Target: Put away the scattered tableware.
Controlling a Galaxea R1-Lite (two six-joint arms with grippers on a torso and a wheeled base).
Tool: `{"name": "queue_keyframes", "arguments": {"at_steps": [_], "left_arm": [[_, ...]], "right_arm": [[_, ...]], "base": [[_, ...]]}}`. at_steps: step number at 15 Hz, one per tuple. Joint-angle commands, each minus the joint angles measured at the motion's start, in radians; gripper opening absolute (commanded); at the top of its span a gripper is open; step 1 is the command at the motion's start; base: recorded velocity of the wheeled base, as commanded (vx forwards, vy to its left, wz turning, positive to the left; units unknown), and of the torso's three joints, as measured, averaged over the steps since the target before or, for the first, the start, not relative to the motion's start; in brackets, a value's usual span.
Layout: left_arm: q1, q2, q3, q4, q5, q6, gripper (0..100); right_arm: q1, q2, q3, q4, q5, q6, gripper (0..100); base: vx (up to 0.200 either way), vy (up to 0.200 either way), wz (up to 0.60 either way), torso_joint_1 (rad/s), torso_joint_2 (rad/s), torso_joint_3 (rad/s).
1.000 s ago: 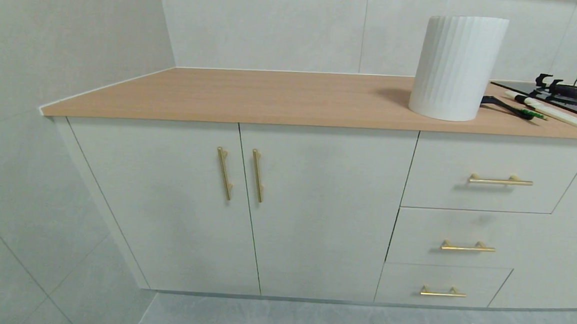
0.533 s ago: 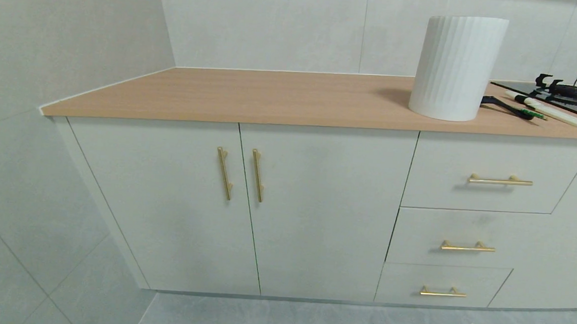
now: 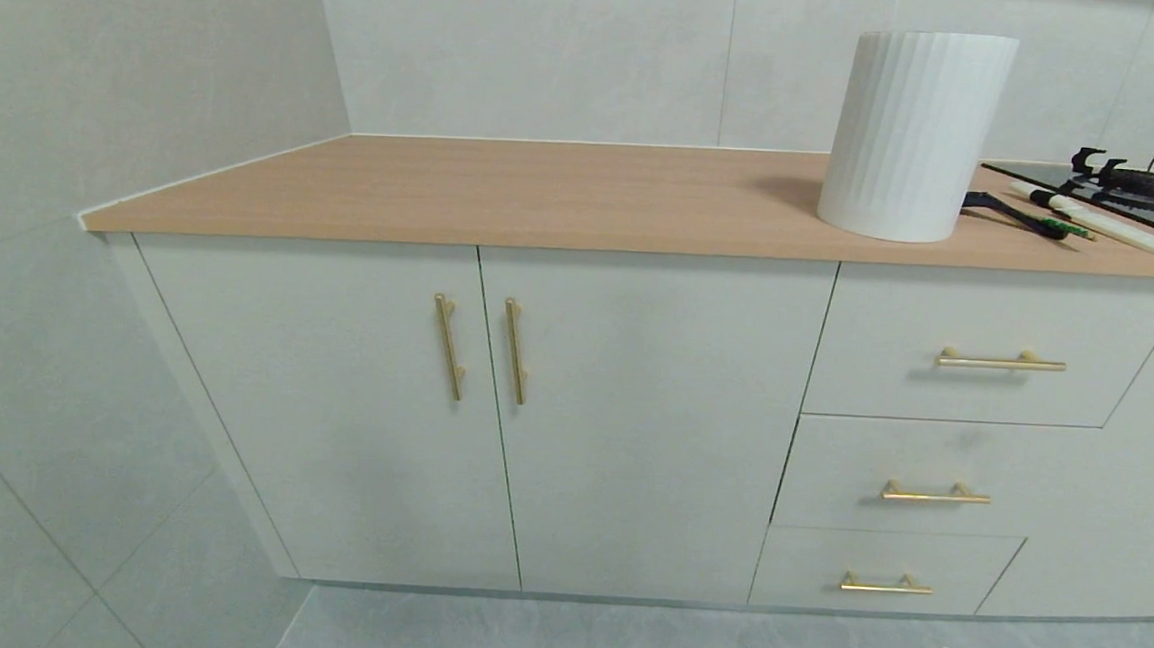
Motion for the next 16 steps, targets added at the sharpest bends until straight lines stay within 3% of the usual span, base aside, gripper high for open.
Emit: {"name": "queue_keyframes", "arguments": {"at_steps": [1, 2, 6, 16], "left_arm": [[0.0, 0.001, 0.011, 0.001, -0.05, -0.01, 100], [0.0, 0.001, 0.011, 0.044, -0.097, -0.017, 100], [0.0, 0.001, 0.011, 0.035, -0.1, -0.053, 100], [0.0, 0.001, 0.011, 0.035, -0.091, -0.056, 100]], "right_arm": [[0.001, 0.002, 0.006, 0.005, 0.002, -0.001, 100], [0.001, 0.002, 0.006, 0.005, 0.002, -0.001, 100], [0.001, 0.002, 0.006, 0.003, 0.001, -0.001, 100], [0.001, 0.002, 0.006, 0.003, 0.001, 0.0, 100]], "base": [[0.0, 0.0, 0.0, 0.0, 0.0, 0.0], [0.0, 0.0, 0.0, 0.0, 0.0, 0.0], [0.0, 0.0, 0.0, 0.0, 0.0, 0.0], [0.0, 0.0, 0.0, 0.0, 0.0, 0.0]]}}
